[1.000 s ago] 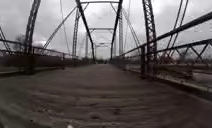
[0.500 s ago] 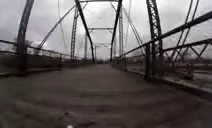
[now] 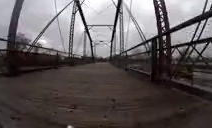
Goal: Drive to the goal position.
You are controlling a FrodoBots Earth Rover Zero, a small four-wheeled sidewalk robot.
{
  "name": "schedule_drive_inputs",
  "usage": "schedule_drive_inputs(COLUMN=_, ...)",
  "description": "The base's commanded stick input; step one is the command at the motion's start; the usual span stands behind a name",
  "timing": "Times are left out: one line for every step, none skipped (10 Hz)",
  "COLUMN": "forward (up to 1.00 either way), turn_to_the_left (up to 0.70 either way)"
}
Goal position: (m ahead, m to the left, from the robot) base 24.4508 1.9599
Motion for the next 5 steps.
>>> schedule_drive_inputs(forward=1.0, turn_to_the_left=0.0)
schedule_drive_inputs(forward=1.0, turn_to_the_left=0.0)
schedule_drive_inputs(forward=1.0, turn_to_the_left=0.0)
schedule_drive_inputs(forward=1.0, turn_to_the_left=0.0)
schedule_drive_inputs(forward=1.0, turn_to_the_left=0.0)
